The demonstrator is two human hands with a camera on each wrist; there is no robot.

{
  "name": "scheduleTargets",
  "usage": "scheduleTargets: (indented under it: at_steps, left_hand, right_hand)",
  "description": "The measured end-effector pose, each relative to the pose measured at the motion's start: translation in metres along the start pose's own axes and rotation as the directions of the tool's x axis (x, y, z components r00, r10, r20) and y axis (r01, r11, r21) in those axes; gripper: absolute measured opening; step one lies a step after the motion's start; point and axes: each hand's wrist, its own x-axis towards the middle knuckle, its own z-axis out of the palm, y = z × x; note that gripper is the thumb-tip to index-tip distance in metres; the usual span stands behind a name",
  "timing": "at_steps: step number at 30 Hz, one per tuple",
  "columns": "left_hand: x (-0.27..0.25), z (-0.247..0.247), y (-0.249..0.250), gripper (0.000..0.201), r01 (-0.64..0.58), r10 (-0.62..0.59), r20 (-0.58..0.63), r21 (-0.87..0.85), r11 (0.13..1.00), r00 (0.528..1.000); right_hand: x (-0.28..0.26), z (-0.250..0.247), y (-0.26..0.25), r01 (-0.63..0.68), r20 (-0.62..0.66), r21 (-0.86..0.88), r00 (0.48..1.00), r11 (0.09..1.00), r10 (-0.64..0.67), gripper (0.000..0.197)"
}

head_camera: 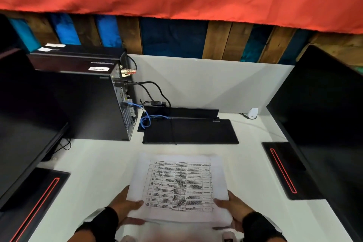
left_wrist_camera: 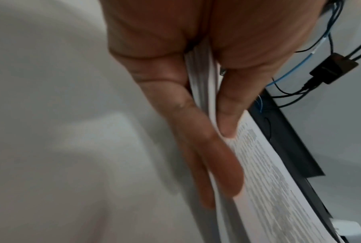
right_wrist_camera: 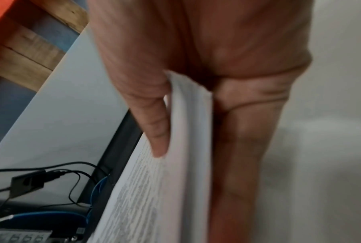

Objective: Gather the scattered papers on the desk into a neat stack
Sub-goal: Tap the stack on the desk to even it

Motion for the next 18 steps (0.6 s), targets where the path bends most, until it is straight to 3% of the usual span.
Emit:
scheduleTargets:
  at_steps: [3, 5, 7, 8, 12, 18]
  left_hand:
    - [0.000, -0.001, 0.011, 0.054, -0.180, 0.180, -0.033, -0.005, 0.984, 0.983]
    - [0.000, -0.004, 0.022, 0.050, -0.347, 0.351, -0.041, 0.078, 0.935, 0.935]
    - [0.000, -0.003, 0.035, 0.038, -0.437, 0.448, -0.059, 0.138, 0.889, 0.892]
    - [0.000, -0.001, 0.041, 0.034, -0.459, 0.471, -0.062, 0.141, 0.877, 0.880]
    - [0.002, 0.005, 0.054, 0.031, -0.522, 0.536, -0.108, 0.137, 0.842, 0.837]
    - [0.009, 0.005, 0.052, 0.033, -0.540, 0.547, -0.147, 0.083, 0.837, 0.824]
  right_hand:
    - [0.001, 0.000, -0.010, 0.217, -0.143, -0.052, 0.964, 0.975, -0.222, 0.045]
    - [0.000, -0.001, -0.020, 0.327, -0.192, -0.010, 0.927, 0.945, -0.323, 0.063]
    - [-0.002, -0.001, -0.031, 0.402, -0.248, -0.018, 0.885, 0.915, -0.394, 0.049]
    - [-0.002, -0.001, -0.037, 0.422, -0.269, -0.046, 0.868, 0.905, -0.418, 0.040]
    - [-0.003, 0.005, -0.051, 0.507, -0.313, -0.145, 0.791, 0.849, -0.526, 0.035]
    - [-0.008, 0.016, -0.058, 0.574, -0.342, -0.195, 0.720, 0.795, -0.604, 0.038]
